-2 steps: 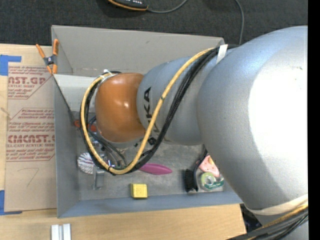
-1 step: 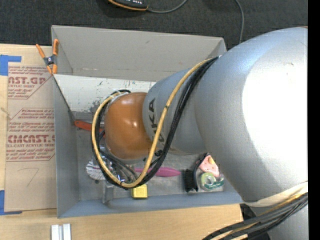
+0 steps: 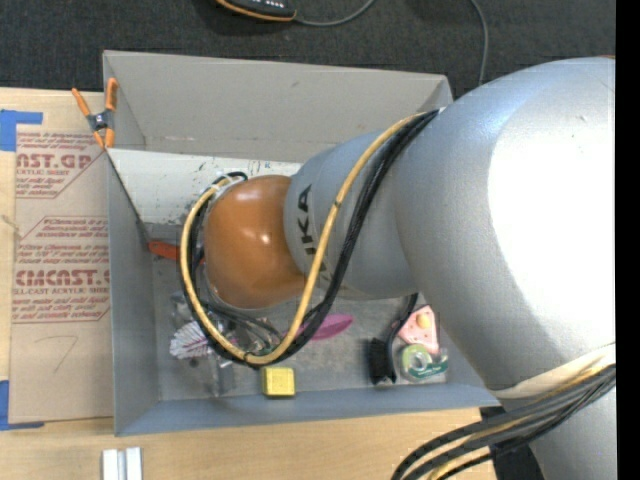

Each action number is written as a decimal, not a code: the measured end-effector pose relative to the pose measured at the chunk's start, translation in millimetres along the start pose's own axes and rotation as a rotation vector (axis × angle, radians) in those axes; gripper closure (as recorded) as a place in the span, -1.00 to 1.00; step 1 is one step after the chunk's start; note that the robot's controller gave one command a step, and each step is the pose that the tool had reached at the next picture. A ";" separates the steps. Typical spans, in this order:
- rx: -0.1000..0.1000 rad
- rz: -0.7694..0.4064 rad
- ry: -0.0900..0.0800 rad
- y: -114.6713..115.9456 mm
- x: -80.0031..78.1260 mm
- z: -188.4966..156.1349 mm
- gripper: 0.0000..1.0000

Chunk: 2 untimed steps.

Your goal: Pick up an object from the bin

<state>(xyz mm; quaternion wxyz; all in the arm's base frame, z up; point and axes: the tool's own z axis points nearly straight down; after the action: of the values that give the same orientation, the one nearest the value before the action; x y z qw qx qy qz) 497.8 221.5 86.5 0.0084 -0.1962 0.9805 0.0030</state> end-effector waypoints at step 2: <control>-0.003 -0.247 0.008 18.5 4.1 -56.5 -1.00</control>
Offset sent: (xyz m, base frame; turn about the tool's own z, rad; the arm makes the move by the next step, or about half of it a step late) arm -0.0188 0.0225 0.0626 -0.3470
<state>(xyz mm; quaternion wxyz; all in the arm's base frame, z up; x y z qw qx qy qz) 486.0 236.4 143.0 0.0047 -0.3156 0.9489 0.0025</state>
